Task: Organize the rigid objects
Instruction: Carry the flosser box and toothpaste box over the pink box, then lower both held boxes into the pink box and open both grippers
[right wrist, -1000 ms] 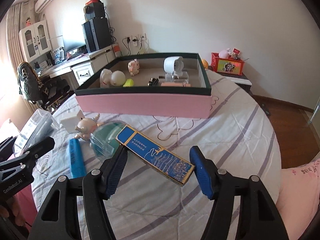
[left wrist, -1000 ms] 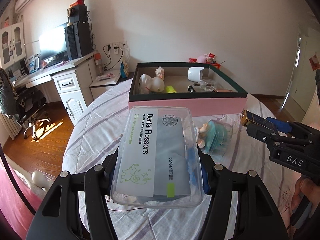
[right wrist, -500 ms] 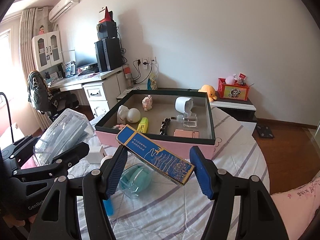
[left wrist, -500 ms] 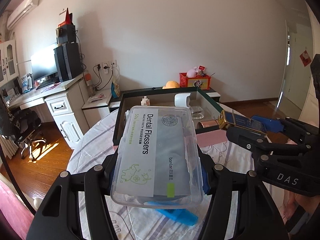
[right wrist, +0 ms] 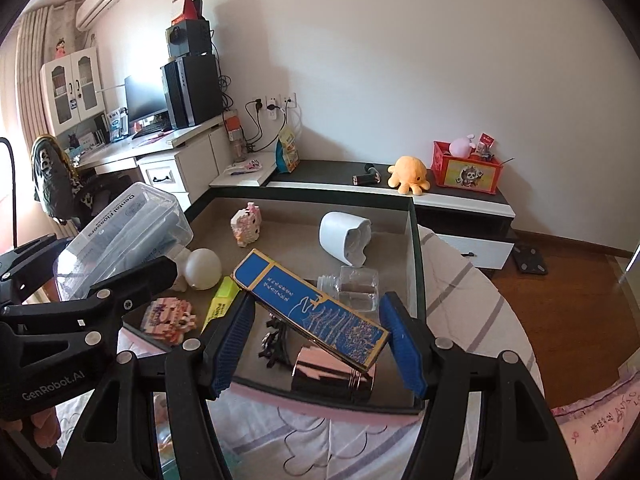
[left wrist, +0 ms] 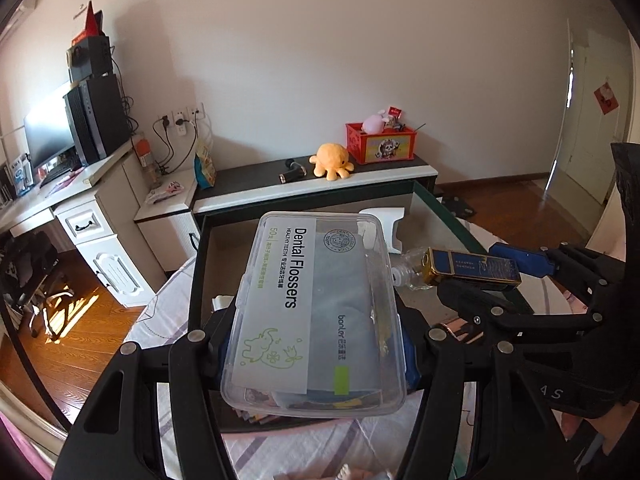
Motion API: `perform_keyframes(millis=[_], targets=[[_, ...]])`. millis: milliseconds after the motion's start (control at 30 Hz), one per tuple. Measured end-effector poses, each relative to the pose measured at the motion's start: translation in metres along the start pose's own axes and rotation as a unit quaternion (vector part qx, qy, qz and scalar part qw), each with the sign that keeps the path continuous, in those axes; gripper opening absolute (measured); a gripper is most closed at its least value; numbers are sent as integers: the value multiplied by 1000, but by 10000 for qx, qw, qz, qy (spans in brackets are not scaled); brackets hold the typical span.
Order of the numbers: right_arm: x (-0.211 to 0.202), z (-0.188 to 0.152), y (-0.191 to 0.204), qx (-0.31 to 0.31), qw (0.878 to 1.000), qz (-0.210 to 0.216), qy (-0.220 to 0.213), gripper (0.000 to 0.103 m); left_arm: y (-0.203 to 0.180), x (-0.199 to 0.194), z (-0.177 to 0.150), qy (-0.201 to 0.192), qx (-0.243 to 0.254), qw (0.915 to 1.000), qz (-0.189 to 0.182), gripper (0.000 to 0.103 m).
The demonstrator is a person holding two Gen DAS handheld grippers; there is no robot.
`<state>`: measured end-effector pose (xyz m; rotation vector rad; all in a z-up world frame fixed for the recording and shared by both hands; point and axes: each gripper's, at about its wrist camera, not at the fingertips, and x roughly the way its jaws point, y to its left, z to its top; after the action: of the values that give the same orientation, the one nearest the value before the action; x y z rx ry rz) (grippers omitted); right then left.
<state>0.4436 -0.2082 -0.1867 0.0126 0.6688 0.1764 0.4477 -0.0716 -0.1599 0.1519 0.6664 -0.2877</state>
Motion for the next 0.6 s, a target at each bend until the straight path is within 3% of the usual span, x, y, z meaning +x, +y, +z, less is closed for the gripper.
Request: perform_keyframes(millis=[233, 500, 600], targets=[[41, 3, -3, -76, 9995, -14, 313, 67, 9, 47, 0, 425, -27, 9990, 159, 62], [54, -3, -2, -17, 9988, -49, 479, 67, 14, 53, -8, 572, -155, 9980, 223, 64], [48, -5, -3, 71, 9988, -91, 467, 67, 17, 43, -10, 410, -186, 9985, 310, 77]])
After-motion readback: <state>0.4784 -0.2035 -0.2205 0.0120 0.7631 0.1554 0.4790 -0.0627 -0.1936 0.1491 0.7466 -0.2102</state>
